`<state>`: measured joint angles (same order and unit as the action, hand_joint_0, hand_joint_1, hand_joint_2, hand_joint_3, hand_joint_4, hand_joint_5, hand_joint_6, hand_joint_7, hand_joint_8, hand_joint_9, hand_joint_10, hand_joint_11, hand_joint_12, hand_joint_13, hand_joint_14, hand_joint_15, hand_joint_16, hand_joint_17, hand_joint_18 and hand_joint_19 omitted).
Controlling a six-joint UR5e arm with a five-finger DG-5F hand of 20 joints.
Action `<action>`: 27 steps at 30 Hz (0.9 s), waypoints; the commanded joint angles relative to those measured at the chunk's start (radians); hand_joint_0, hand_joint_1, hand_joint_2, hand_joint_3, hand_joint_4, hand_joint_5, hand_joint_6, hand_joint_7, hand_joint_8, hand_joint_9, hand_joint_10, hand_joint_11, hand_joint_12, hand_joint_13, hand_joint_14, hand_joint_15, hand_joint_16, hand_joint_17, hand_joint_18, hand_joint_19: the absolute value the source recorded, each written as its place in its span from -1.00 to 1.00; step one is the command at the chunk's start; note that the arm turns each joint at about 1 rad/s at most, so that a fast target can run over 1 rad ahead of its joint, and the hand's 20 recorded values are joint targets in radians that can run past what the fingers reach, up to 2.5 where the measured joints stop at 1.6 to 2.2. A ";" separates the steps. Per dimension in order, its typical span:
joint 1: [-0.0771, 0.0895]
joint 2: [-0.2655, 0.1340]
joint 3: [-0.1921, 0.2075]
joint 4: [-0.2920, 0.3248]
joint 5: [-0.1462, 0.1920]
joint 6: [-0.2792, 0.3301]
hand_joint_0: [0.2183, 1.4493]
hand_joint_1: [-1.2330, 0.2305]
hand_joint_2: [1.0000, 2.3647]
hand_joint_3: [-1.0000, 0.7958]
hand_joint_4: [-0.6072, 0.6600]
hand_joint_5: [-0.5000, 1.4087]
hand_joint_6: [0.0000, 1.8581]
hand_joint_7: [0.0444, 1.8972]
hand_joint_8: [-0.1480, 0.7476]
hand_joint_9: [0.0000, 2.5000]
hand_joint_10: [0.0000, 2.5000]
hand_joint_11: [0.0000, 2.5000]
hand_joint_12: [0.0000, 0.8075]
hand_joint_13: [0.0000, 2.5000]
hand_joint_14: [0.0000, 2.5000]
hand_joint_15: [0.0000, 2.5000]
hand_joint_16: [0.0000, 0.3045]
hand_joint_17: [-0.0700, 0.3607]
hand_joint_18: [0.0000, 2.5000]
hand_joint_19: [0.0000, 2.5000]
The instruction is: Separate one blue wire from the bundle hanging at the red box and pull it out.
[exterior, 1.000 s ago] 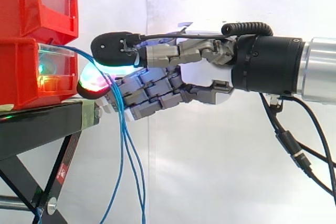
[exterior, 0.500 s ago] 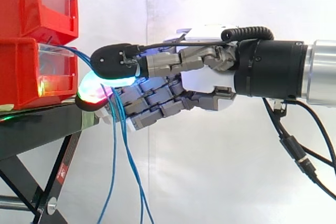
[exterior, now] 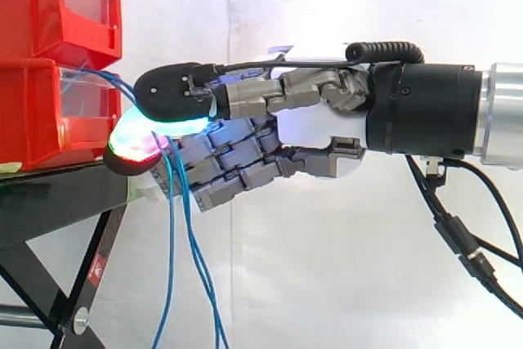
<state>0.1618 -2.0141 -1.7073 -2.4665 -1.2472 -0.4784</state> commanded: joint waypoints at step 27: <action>-0.030 0.077 0.000 -0.124 -0.051 0.164 -0.36 -0.33 -0.97 0.00 0.27 -0.65 -0.10 -0.13 0.23 -0.29 -0.99 -0.63 0.14 0.00 -0.98 -0.31 -0.67 -0.16 -0.37 -0.76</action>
<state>0.1341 -1.9392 -1.7073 -2.5734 -1.2959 -0.3551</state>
